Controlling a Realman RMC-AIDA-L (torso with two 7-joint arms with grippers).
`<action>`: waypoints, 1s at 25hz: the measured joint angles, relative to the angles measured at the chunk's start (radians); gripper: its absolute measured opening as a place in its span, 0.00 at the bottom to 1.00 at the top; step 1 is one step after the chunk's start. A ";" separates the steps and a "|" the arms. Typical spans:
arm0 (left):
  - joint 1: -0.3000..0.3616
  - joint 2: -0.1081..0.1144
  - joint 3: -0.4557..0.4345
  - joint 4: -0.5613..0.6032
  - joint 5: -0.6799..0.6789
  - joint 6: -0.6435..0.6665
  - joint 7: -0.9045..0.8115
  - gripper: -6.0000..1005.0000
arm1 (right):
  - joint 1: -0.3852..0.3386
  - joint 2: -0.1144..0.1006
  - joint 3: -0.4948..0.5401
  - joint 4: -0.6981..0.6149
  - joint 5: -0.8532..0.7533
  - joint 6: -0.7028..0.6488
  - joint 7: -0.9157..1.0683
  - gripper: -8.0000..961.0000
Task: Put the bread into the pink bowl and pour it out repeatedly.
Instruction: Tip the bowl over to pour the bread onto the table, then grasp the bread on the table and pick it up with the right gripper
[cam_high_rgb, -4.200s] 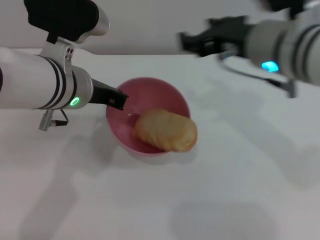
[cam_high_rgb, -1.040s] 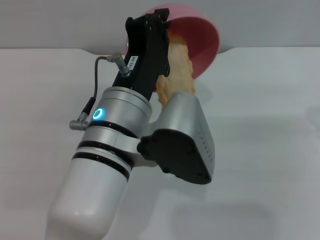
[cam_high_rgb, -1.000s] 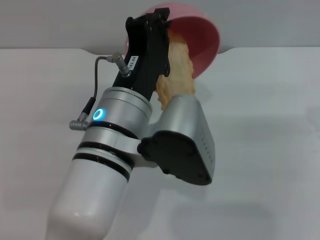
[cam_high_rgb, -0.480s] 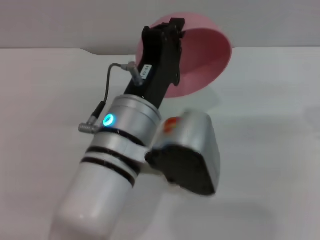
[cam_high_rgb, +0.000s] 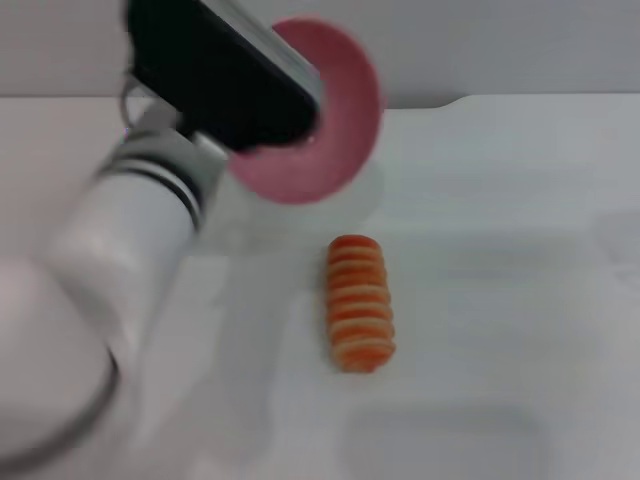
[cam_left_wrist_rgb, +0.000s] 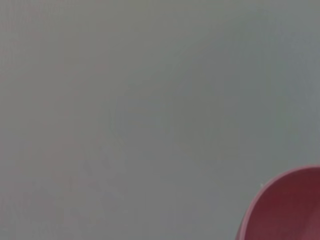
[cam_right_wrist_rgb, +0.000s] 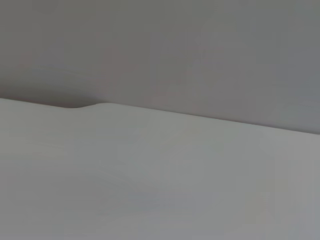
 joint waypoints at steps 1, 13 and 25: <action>0.000 0.000 0.000 0.000 0.000 0.000 0.000 0.05 | 0.002 0.000 -0.002 0.001 0.000 0.001 0.000 0.01; -0.104 0.005 -0.493 -0.008 -0.914 -0.283 0.407 0.05 | 0.018 0.001 -0.037 0.010 0.002 0.015 0.001 0.01; -0.131 0.008 -0.667 -0.087 -0.919 -0.425 0.485 0.05 | 0.095 0.000 -0.131 0.036 0.092 0.018 0.000 0.01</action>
